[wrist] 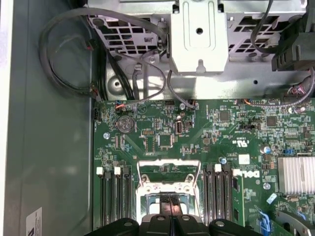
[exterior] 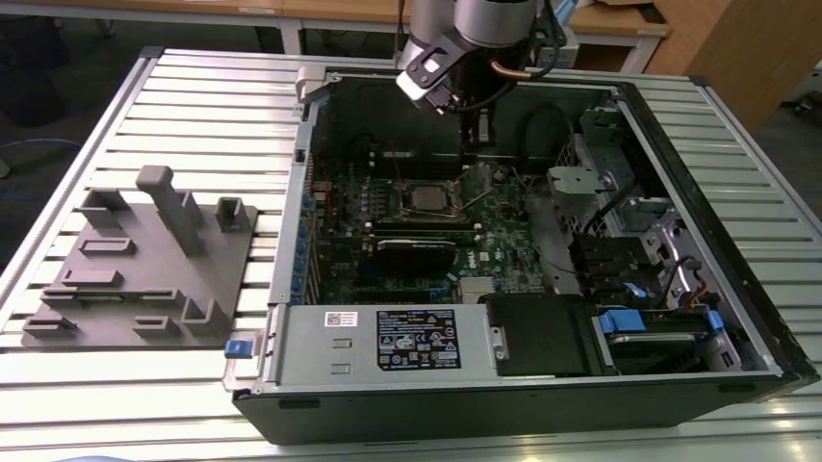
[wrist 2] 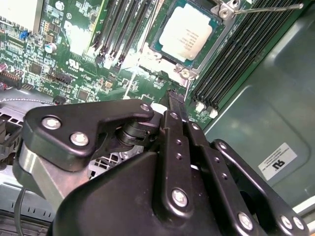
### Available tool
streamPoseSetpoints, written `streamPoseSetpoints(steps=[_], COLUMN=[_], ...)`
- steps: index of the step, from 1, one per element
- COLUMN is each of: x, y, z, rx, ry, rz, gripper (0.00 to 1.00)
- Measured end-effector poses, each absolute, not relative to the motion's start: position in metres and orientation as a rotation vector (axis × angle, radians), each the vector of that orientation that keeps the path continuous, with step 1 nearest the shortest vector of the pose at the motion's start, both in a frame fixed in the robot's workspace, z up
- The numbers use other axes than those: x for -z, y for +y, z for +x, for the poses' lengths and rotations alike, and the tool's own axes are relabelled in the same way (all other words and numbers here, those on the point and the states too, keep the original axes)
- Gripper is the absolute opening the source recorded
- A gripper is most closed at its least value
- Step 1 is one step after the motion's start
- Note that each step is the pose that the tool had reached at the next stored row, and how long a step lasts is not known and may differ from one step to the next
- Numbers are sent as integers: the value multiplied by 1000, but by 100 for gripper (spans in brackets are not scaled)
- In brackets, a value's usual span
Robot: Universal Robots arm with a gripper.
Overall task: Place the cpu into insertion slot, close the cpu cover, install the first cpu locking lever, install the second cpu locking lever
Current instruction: 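Close the cpu cover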
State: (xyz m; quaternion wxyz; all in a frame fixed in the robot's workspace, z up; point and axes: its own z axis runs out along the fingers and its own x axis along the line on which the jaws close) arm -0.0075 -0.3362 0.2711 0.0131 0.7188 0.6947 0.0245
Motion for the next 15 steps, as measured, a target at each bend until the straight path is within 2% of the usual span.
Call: streamPoseSetpoints(steps=[15], x=[-271], y=[-336], z=[11], rx=[-76], ry=[2164], rz=[2239], gripper=[10])
